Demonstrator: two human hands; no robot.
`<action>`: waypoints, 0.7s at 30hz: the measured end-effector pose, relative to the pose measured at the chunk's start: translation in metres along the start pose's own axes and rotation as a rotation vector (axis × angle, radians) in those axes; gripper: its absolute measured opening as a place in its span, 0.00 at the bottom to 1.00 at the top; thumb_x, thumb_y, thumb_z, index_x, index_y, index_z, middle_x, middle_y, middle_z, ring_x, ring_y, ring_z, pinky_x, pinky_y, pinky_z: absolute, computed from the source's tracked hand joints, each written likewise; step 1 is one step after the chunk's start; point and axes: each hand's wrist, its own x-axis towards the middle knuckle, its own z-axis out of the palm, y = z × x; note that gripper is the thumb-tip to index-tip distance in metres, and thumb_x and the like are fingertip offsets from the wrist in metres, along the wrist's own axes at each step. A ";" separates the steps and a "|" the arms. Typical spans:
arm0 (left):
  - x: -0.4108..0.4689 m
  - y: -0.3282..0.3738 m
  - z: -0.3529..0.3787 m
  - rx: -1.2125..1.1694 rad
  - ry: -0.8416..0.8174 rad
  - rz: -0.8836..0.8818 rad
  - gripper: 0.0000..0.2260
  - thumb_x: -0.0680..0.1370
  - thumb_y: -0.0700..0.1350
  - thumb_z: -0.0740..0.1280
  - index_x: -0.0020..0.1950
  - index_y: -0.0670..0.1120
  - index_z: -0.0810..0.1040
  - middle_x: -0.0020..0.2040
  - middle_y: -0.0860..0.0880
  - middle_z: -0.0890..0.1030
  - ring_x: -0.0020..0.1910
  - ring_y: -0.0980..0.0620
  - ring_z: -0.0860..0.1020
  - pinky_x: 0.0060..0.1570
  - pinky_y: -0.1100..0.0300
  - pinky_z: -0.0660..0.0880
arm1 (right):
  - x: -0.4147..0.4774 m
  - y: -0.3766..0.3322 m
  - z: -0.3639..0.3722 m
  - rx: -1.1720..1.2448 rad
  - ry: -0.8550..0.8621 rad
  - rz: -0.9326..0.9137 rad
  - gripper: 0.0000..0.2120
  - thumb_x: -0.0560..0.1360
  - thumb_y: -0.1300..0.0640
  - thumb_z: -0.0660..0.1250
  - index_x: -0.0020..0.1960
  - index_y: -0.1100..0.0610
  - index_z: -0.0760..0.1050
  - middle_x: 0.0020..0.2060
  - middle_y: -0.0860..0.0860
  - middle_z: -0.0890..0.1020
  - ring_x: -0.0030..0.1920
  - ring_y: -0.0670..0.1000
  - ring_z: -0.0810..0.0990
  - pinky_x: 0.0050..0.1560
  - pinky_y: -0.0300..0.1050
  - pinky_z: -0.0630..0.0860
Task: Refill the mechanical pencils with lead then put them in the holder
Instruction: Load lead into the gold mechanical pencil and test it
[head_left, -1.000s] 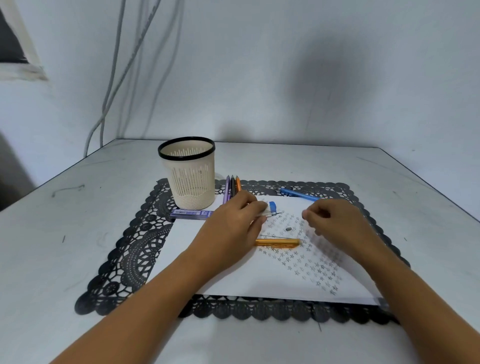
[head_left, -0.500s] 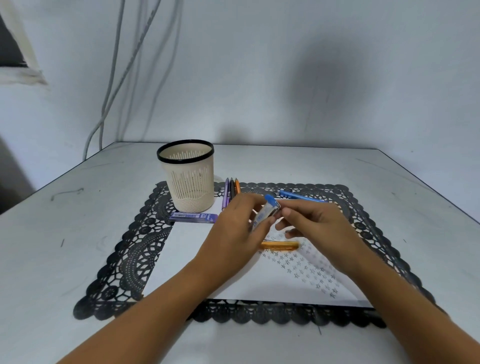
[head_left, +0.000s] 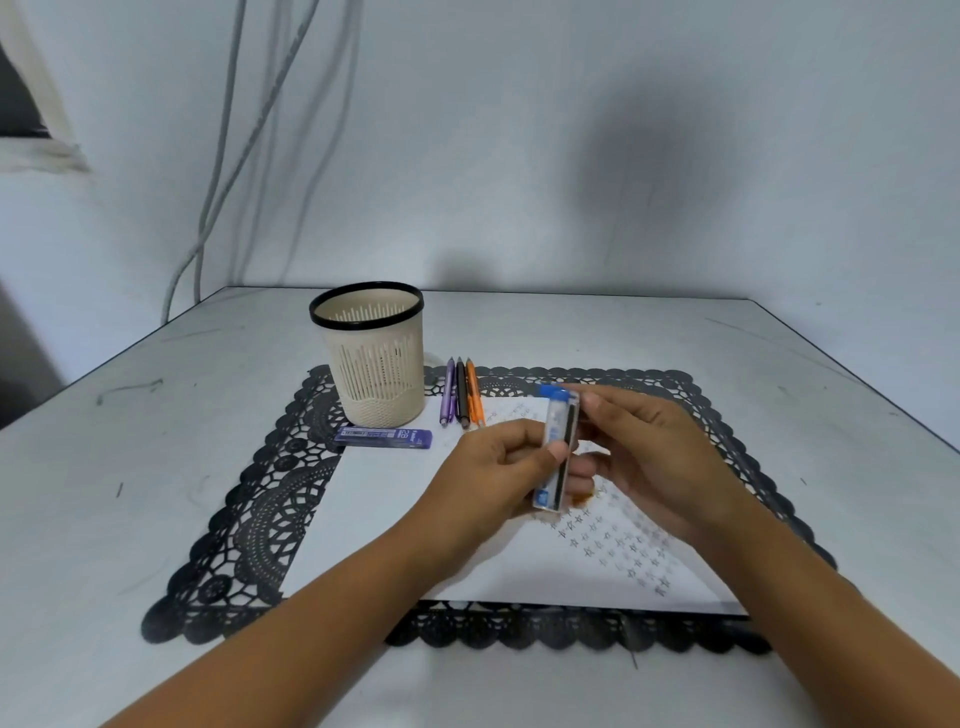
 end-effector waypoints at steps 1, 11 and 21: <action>-0.001 -0.001 0.000 -0.024 -0.024 -0.008 0.07 0.77 0.38 0.61 0.50 0.38 0.77 0.42 0.42 0.83 0.43 0.46 0.82 0.47 0.55 0.80 | 0.001 0.001 -0.001 0.061 -0.053 0.030 0.19 0.63 0.46 0.72 0.50 0.54 0.83 0.38 0.53 0.81 0.40 0.51 0.75 0.35 0.44 0.74; -0.002 -0.001 0.001 -0.025 -0.090 -0.010 0.06 0.76 0.37 0.61 0.49 0.38 0.77 0.39 0.45 0.84 0.38 0.49 0.82 0.44 0.57 0.80 | 0.004 0.005 -0.008 0.345 -0.259 0.158 0.27 0.63 0.50 0.77 0.57 0.62 0.78 0.32 0.56 0.76 0.27 0.50 0.70 0.29 0.44 0.71; 0.000 0.001 0.000 0.013 -0.032 0.012 0.06 0.75 0.37 0.64 0.51 0.43 0.72 0.39 0.44 0.83 0.37 0.48 0.82 0.43 0.54 0.80 | 0.007 0.009 -0.011 0.382 -0.189 0.128 0.24 0.58 0.52 0.80 0.51 0.59 0.81 0.37 0.57 0.80 0.31 0.53 0.76 0.30 0.45 0.75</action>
